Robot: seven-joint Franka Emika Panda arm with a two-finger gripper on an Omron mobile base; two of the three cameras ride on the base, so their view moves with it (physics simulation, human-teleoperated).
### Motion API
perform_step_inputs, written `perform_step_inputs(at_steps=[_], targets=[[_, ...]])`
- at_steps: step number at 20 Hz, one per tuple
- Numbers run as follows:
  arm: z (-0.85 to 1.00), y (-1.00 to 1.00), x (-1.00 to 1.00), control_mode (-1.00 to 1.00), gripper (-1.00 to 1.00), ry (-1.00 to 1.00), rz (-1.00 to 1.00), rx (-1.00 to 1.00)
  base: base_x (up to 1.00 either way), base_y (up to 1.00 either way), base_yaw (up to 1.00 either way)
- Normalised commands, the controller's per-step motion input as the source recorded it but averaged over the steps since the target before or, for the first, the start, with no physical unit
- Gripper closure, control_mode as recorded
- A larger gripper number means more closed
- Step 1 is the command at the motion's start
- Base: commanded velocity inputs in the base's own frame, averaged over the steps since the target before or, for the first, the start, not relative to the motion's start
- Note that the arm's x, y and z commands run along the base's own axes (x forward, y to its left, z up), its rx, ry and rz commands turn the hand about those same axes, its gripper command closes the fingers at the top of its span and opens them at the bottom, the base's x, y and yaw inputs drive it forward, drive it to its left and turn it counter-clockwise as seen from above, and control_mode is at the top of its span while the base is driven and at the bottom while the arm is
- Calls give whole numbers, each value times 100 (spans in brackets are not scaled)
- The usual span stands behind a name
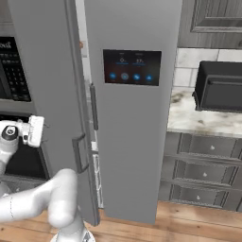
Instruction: There's a chicken drumstick in the fridge that needs to be moved to the freezer for freezing. Pick up the chicken drumstick from the fridge, place it on any shelf in the freezer, and close the fridge and freezer doors when done.
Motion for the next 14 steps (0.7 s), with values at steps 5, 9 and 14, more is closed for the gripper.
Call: perform_step_inputs(at_steps=[5,9,14], targets=[[16,-91,56,-100,-100,0,7,26,0,0,0],[19,-95,61,-100,-100,0,17,28,0,0,0],[30,-99,62,-100,-100,-3,21,29,0,0,0]])
